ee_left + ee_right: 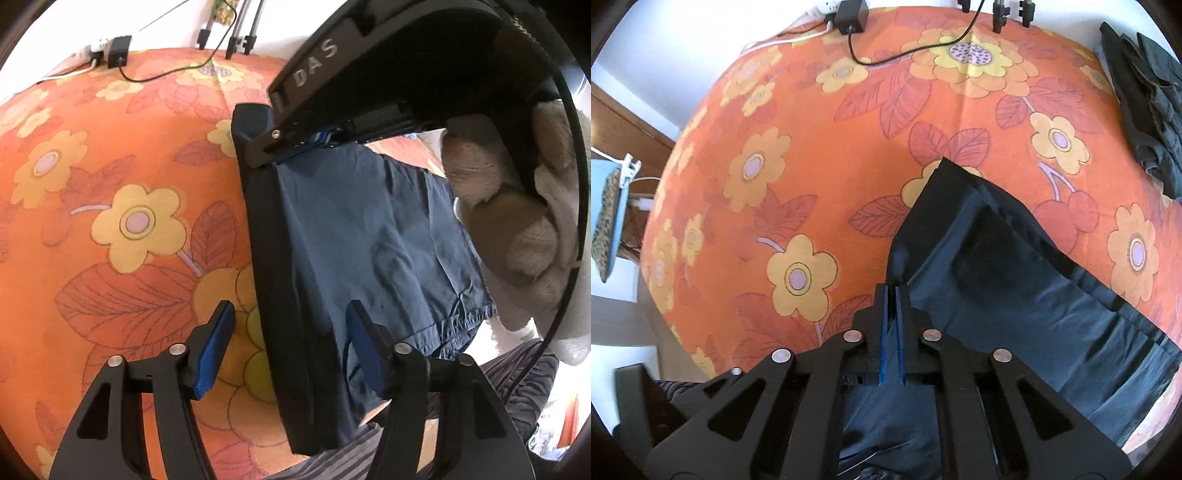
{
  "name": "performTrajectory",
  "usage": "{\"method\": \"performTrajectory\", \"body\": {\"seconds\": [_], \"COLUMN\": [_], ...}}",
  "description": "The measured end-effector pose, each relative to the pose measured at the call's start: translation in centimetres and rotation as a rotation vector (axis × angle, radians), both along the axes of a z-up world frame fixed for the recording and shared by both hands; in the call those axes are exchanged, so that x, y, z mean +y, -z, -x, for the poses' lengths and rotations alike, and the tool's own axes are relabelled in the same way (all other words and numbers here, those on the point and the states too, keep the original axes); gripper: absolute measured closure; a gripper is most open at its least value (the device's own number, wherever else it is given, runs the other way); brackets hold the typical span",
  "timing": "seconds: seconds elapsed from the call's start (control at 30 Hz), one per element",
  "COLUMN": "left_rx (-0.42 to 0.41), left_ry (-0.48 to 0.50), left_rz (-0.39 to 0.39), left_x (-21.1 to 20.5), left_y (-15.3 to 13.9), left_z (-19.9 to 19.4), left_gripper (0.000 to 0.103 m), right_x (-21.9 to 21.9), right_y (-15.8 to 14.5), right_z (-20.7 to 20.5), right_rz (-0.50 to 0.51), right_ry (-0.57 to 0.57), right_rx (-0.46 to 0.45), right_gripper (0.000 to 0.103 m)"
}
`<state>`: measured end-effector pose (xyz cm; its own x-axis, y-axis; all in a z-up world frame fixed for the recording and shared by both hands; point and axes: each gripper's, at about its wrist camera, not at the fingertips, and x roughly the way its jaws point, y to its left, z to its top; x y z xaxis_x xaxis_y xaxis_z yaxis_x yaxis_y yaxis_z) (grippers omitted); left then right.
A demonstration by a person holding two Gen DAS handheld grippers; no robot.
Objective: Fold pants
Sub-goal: 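Lift the folded black trousers with both tools off the bed cover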
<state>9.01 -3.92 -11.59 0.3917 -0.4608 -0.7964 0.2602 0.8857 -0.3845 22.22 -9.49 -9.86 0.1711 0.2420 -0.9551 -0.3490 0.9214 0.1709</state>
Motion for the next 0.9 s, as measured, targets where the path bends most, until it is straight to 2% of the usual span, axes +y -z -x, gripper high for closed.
{"method": "performTrajectory", "body": {"seconds": [0.07, 0.1, 0.23, 0.27, 0.33, 0.37, 0.4, 0.63, 0.67, 0.7, 0.8, 0.9], "left_rx": [0.010, 0.002, -0.096, -0.118, -0.147, -0.161, -0.168, -0.200, -0.208, -0.214, -0.224, -0.247], "left_ry": [0.012, 0.010, 0.031, 0.034, 0.042, 0.048, 0.052, 0.074, 0.076, 0.079, 0.087, 0.099], "left_rz": [0.021, 0.020, -0.024, -0.031, -0.043, -0.048, -0.047, -0.019, -0.017, -0.014, 0.000, -0.001], "left_x": [-0.2, -0.2, -0.9, -1.2, -1.7, -1.9, -2.0, -2.2, -2.3, -2.0, -2.2, -2.9], "left_y": [0.1, 0.1, -1.1, -1.5, -1.9, -2.1, -2.2, -3.9, -4.1, -4.4, -5.1, -6.1], "left_z": [-0.1, -0.1, 0.9, 1.3, 1.8, 2.0, 2.2, 3.5, 3.7, 3.8, 4.2, 4.6], "left_gripper": [0.079, 0.083, 0.091, 0.091, 0.092, 0.092, 0.092, 0.092, 0.092, 0.092, 0.092, 0.092], "right_x": [-0.8, -1.0, -1.5, -1.4, -1.2, -1.1, -1.1, -0.2, -0.2, -0.3, -0.9, -2.0], "right_y": [-0.3, -0.3, -0.8, -1.0, -1.3, -1.5, -1.7, -1.0, -0.7, -0.5, -0.4, -1.6], "right_z": [-0.1, -0.2, -0.4, -0.4, -0.4, -0.5, -0.4, -0.4, -0.4, -0.4, -0.1, 0.5], "right_rz": [-0.017, -0.021, -0.026, -0.023, 0.000, 0.013, 0.017, 0.053, 0.062, 0.061, 0.038, 0.001], "right_ry": [0.006, 0.009, 0.001, -0.007, -0.012, -0.012, -0.013, -0.014, -0.005, 0.005, 0.023, 0.037], "right_rx": [-0.001, 0.000, -0.010, -0.017, -0.015, -0.016, -0.017, 0.030, 0.034, 0.037, 0.043, 0.012], "right_gripper": [0.099, 0.099, 0.099, 0.096, 0.079, 0.064, 0.059, 0.059, 0.062, 0.072, 0.088, 0.094]}}
